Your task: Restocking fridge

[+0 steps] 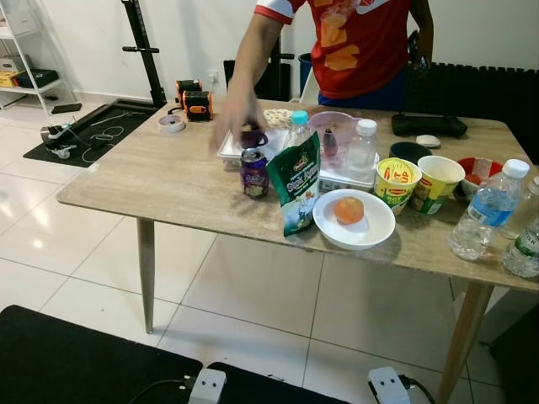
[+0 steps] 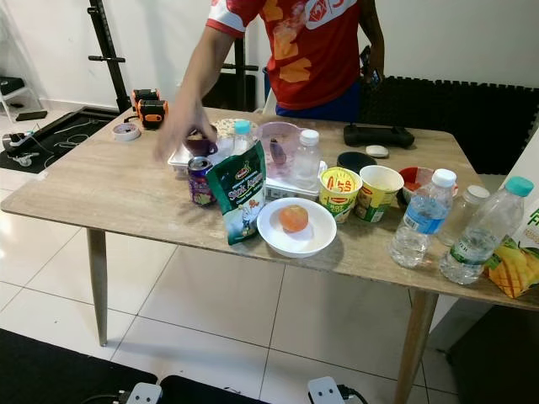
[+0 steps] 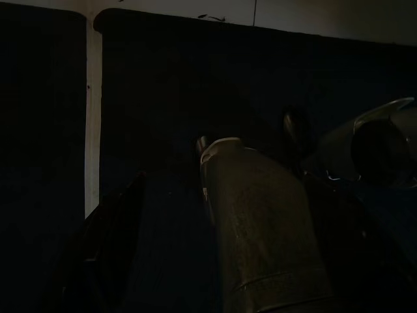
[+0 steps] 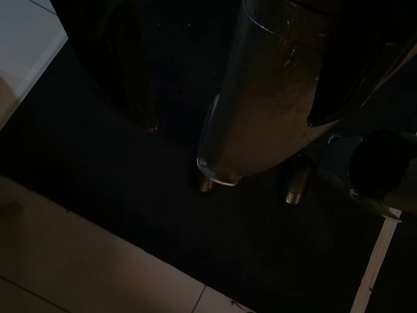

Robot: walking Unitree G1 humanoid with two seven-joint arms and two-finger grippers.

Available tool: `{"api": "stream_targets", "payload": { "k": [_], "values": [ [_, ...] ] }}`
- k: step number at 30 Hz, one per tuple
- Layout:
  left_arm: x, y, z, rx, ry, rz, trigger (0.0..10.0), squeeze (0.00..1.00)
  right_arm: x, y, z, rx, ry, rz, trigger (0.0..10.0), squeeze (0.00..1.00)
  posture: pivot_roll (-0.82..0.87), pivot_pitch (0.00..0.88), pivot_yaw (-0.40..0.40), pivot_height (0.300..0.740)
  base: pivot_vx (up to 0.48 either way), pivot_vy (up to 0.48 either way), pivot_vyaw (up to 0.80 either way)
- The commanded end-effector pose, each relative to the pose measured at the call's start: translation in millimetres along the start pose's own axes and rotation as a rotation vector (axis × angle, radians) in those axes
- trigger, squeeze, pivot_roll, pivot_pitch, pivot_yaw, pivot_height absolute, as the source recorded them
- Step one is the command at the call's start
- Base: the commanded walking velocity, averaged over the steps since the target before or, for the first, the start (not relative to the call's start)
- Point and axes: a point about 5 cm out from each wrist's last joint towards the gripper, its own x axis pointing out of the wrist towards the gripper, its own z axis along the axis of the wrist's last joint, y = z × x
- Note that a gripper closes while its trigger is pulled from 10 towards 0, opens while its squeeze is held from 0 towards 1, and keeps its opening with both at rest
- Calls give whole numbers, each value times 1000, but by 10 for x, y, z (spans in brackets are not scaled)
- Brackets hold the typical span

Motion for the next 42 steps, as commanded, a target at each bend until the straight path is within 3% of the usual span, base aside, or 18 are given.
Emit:
{"api": "stream_targets", "payload": {
  "k": [1,10,15,17,18,20,22,25,28,29,31,34,38,39,42],
  "values": [
    [4,-45,-42,-8,15,-10,10000,0,-2,-6,-16,14,5,-5,10000,0,-53,17,-15,740,0,0,0],
    [5,-40,-36,-8,12,-4,10000,0,-9,-52,28,52,-23,-28,10000,0,-55,19,-14,740,0,0,0],
    [0,11,-7,-43,-7,34,10000,0,-42,-201,348,99,-164,-45,10000,0,-55,19,-14,740,0,0,0],
    [-2,32,9,-58,-15,46,10000,0,-69,-184,632,191,-302,83,10000,0,-55,19,-14,740,0,0,0],
    [-2,32,9,-58,-15,46,10000,0,-69,-184,632,191,-302,83,10000,0,-55,19,-14,740,0,0,0],
    [-3,42,13,-63,-18,50,10000,0,-103,-114,840,222,-399,241,10000,0,-61,24,-13,740,0,0,0],
    [-4,45,13,-61,-17,51,10000,0,-126,50,923,115,-405,450,10000,0,-65,25,-14,740,0,0,0],
    [-4,45,13,-60,-16,51,10000,0,-137,119,929,57,-389,534,10000,0,-65,25,-14,740,0,0,0],
    [-1,39,19,-61,-19,52,10000,0,-181,273,932,-83,-352,738,10000,0,-64,26,-18,740,0,0,0],
    [-1,39,19,-61,-19,52,10000,0,-181,273,932,-83,-352,738,10000,0,-64,26,-18,740,0,0,0],
    [1,34,21,-63,-20,53,10000,0,-267,419,1000,-209,-351,951,10000,0,-64,26,-18,740,0,0,0],
    [0,33,18,-62,-19,53,10000,0,-331,489,1075,-263,-372,1054,10000,0,-63,26,-18,740,0,0,0],
    [-1,30,5,-56,-13,51,10000,0,-622,680,1432,-337,-548,1294,10000,0,-62,27,-18,740,0,0,0],
    [-1,26,3,-56,-12,50,10000,0,-693,718,1550,-341,-619,1306,10000,0,-63,30,-22,740,0,0,0],
    [0,24,2,-55,-12,50,10000,0,-737,740,1621,-342,-663,1309,10000,0,-63,30,-22,740,0,0,0]
  ]
}}
